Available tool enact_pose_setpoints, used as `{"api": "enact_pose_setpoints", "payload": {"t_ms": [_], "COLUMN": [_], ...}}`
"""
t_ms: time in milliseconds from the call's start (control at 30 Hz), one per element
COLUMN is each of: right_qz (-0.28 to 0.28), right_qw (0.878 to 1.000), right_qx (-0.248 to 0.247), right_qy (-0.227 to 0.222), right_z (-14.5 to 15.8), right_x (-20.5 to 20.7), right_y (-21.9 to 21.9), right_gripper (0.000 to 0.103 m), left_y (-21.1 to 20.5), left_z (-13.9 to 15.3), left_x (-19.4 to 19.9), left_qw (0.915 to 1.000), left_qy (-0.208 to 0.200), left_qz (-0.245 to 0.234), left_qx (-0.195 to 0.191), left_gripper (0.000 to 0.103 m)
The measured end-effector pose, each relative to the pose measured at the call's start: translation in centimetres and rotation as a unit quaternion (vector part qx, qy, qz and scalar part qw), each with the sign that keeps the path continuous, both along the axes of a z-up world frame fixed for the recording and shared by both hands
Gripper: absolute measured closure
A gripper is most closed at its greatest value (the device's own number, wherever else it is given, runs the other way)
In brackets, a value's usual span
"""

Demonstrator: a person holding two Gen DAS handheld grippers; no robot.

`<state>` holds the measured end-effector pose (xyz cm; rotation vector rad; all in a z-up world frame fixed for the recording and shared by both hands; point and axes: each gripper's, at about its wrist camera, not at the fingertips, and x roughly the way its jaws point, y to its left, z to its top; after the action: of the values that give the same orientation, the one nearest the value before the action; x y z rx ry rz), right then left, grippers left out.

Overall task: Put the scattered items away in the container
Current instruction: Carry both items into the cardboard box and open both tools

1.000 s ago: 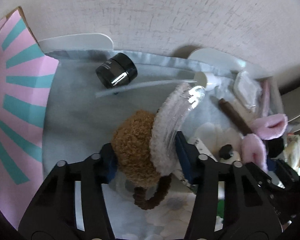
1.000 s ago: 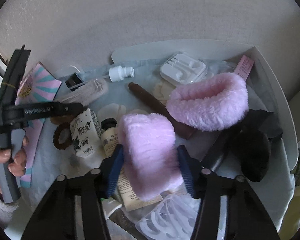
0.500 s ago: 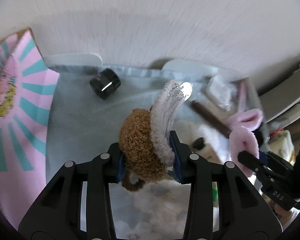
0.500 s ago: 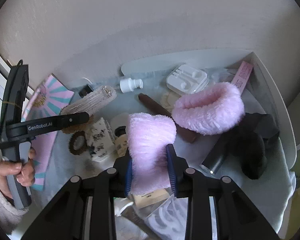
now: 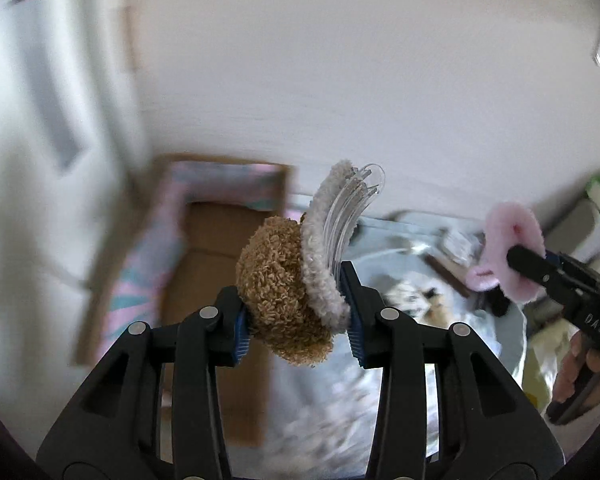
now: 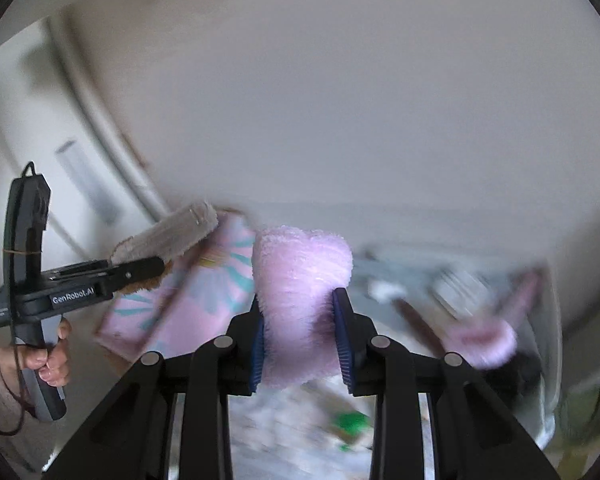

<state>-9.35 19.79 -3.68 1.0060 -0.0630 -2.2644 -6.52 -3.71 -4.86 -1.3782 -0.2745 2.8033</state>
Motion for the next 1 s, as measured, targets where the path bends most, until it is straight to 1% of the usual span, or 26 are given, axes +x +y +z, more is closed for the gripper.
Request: {"api": "enact_pose_setpoints", "payload": {"t_ms": [33,67,100,133,200,267,300,333,400,500,533,567,600,667,767,800,867,900,933,1000], "right_qz": [0.025,0.046,0.059,0.084,0.113,0.148,0.159,0.173,0.184,0.181,0.178,0.173,0.169,0.169,0.174,0.177,0.181,0.179,0.174,0.167], "right_qw": [1.0,0.999,0.998,0.996,0.994,0.989,0.987,0.985,0.982,0.98,0.98,0.98,0.979,0.978,0.976,0.975,0.974,0.973,0.973,0.975], "right_qx": [-0.003,-0.006,-0.006,-0.004,0.001,0.003,0.004,0.014,0.03,0.06,0.068,0.076,0.083,0.099,0.111,0.114,0.124,0.132,0.139,0.139], "right_qy": [0.005,0.006,0.005,0.006,0.008,0.002,0.0,-0.007,-0.023,-0.052,-0.06,-0.068,-0.075,-0.075,-0.067,-0.064,-0.061,-0.059,-0.058,-0.057], "right_z": [0.8,1.2,1.4,1.5,1.6,0.8,0.8,-0.1,-1.9,-5.3,-6.3,-7.3,-8.1,-8.8,-9.0,-8.8,-8.4,-8.3,-8.1,-7.6], "right_x": [0.2,0.3,0.3,0.4,0.5,1.0,1.4,1.2,0.7,-0.3,-0.3,-0.5,-0.6,-0.8,-1.1,-1.2,-1.6,-1.9,-2.0,-2.1], "right_y": [-2.0,-3.5,-4.6,-6.8,-9.7,-13.6,-14.7,-16.9,-19.6,-22.8,-22.8,-23.5,-23.3,-24.6,-25.0,-25.1,-25.7,-26.0,-26.3,-26.3], "right_gripper": [0.075,0.075,0.075,0.075,0.075,0.074,0.074,0.074,0.074,0.074,0.074,0.074,0.074,0.074,0.074,0.073,0.069,0.061,0.054,0.052], "left_y": [-1.8,-2.8,-4.1,-5.3,-7.3,-8.6,-8.0,-7.9,-8.0,-8.0,-8.6,-8.5,-8.4,-8.3,-8.4,-8.3,-8.5,-8.5,-8.7,-8.8], "left_z": [0.3,0.2,0.1,-0.2,-1.2,-2.5,-3.7,-4.7,-5.5,-7.5,-7.7,-8.1,-8.5,-9.0,-9.3,-9.5,-9.7,-9.8,-9.5,-9.0], "left_x": [1.1,1.6,2.3,2.8,3.5,4.1,3.8,3.9,4.5,4.4,4.5,4.3,4.2,4.0,3.7,3.6,3.3,3.3,3.2,3.3], "left_qw": [0.9997,0.9991,0.9984,0.9974,0.9953,0.9936,0.993,0.9927,0.9929,0.9929,0.9929,0.9929,0.9929,0.9931,0.9936,0.9938,0.9939,0.994,0.9938,0.9933], "left_qy": [-0.003,-0.008,-0.014,-0.021,-0.037,-0.048,-0.052,-0.058,-0.058,-0.071,-0.074,-0.077,-0.078,-0.08,-0.081,-0.081,-0.081,-0.08,-0.078,-0.075], "left_qz": [0.02,0.035,0.048,0.062,0.087,0.102,0.105,0.104,0.103,0.095,0.093,0.091,0.089,0.086,0.078,0.076,0.074,0.075,0.079,0.087], "left_qx": [-0.011,-0.02,-0.028,-0.031,-0.022,-0.012,-0.014,-0.018,-0.015,-0.001,0.002,0.002,0.002,0.0,-0.004,-0.007,-0.005,-0.002,-0.001,-0.005], "left_gripper": [0.067,0.067,0.067,0.067,0.067,0.067,0.067,0.067,0.066,0.066,0.066,0.066,0.066,0.066,0.064,0.062,0.053,0.04,0.023,0.011]}}
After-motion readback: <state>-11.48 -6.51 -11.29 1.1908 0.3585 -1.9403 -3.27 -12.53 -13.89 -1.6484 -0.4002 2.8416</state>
